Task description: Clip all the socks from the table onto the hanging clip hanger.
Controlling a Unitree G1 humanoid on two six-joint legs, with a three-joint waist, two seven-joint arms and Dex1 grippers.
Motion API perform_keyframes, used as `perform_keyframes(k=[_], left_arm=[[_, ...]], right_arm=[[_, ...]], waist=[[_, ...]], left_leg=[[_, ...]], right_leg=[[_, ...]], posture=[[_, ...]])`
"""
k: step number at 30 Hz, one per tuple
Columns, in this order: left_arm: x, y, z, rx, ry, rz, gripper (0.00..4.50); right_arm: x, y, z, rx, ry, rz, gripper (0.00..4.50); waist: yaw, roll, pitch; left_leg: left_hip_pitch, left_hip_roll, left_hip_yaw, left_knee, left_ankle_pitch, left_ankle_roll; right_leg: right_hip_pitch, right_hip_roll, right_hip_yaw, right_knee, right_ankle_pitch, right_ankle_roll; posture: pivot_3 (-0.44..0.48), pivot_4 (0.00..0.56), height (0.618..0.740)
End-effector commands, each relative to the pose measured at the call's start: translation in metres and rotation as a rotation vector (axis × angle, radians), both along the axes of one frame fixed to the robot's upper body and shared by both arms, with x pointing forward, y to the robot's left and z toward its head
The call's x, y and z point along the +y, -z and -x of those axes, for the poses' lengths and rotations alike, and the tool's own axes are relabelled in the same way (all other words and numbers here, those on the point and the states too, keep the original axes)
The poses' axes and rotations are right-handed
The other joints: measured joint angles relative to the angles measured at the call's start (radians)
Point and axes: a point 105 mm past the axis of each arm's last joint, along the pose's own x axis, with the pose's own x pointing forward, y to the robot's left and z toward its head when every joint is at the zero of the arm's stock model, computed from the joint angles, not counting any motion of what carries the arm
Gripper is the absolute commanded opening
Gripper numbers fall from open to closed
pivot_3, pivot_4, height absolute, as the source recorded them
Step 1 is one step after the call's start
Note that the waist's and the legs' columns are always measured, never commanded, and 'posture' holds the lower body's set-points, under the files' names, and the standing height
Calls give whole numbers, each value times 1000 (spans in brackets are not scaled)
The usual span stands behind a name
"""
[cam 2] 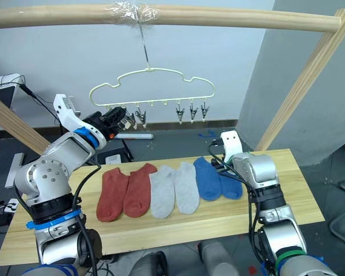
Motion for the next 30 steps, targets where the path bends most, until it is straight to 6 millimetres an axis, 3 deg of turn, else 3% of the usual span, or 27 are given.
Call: perform_keyframes(k=[1, 15, 30], left_arm=[[-4, -26, 6, -88, 29, 12, 236], [-1, -30, 8, -60, 56, 32, 236], [5, -34, 6, -33, 80, 53, 236]], right_arm=[[-7, -11, -15, -75, 56, 24, 4500], [-18, 12, -23, -48, 144, 77, 4500], [-26, 51, -16, 53, 226, 71, 4500]], waist=[[0, 0, 0], [2, 0, 0], [2, 0, 0]], left_leg=[[0, 0, 0, 0, 0, 0], [-1, 0, -1, 0, 0, 0], [-1, 0, -2, 0, 0, -1]], right_leg=[[0, 0, 0, 0, 0, 0], [-1, -2, -1, 0, 0, 0], [-1, -2, -2, 0, 0, 0]], posture=[[-277, 196, 740], [-261, 196, 740], [-249, 189, 740]])
